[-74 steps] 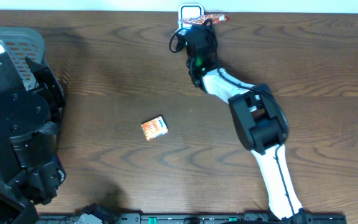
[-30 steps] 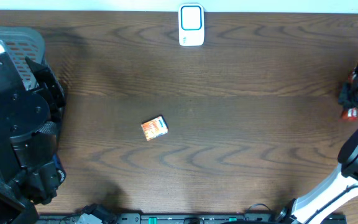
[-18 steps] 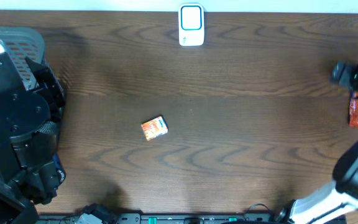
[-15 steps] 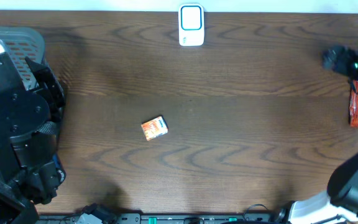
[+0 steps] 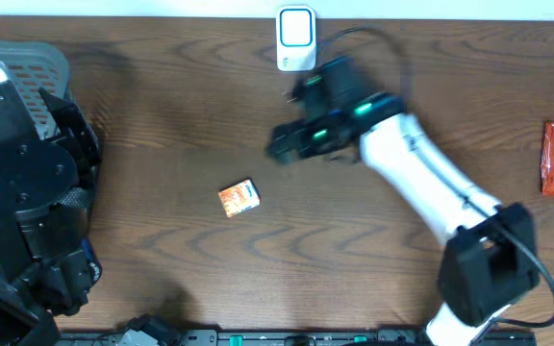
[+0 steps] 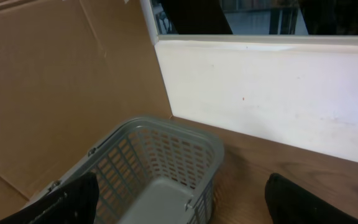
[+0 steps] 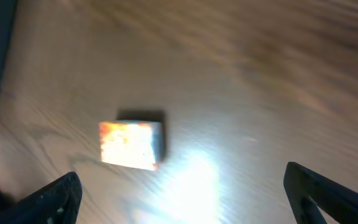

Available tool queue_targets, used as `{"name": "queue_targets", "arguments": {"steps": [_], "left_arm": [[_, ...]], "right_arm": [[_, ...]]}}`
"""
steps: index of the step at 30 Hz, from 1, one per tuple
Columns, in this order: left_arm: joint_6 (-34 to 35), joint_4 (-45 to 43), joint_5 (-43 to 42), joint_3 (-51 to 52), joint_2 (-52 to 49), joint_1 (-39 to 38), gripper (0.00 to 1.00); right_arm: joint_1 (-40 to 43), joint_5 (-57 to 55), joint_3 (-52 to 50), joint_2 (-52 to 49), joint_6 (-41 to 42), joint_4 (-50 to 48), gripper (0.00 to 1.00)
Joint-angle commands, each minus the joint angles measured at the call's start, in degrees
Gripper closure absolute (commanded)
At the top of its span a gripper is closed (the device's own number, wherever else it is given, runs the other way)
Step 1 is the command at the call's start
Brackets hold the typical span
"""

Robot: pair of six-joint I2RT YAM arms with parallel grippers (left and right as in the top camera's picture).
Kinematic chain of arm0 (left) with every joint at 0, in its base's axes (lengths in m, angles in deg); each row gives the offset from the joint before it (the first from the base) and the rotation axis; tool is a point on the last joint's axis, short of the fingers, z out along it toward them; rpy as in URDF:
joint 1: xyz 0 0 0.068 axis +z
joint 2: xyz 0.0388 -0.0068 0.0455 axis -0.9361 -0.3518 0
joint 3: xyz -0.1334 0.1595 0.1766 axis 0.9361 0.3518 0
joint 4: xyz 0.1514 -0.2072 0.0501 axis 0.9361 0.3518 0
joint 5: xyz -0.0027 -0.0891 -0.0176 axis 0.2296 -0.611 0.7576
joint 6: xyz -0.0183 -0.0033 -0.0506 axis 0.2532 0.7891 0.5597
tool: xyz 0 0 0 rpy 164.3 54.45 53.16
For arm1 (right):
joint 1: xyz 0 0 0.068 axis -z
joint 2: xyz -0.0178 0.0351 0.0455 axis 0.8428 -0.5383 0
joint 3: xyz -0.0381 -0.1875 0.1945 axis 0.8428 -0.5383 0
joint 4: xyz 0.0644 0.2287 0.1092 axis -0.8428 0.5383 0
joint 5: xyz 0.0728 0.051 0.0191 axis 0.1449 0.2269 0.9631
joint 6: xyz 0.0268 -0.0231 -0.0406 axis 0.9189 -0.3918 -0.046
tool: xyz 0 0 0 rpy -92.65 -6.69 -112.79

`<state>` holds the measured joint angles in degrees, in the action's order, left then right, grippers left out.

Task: Scan the item barcode
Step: 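Reach the right gripper to the small orange tissue pack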

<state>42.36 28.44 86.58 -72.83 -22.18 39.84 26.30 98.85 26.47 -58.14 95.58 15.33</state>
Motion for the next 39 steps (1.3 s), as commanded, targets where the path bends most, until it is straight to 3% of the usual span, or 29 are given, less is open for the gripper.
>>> {"name": "queue_targets", "arguments": {"steps": [1,8,21,39], "left_arm": [[0.3,0.0,0.4,0.0,0.2,0.2,0.14],[0.3,0.0,0.4,0.0,0.2,0.2,0.14],[0.3,0.0,0.4,0.0,0.2,0.2,0.14],[0.3,0.0,0.4,0.0,0.2,0.2,0.14]], "right_arm": [[-5.7,-9.6,0.3,-0.4,5.0,-2.8,0.01],[-11.5,-13.6,0.3,-5.3,5.9,-7.2,0.01],[-14.6,-13.0,0.3,-12.6,6.3,-11.8,0.01],[-18.7,-15.8,0.3,-18.3,3.6,-11.0,0.01]]}}
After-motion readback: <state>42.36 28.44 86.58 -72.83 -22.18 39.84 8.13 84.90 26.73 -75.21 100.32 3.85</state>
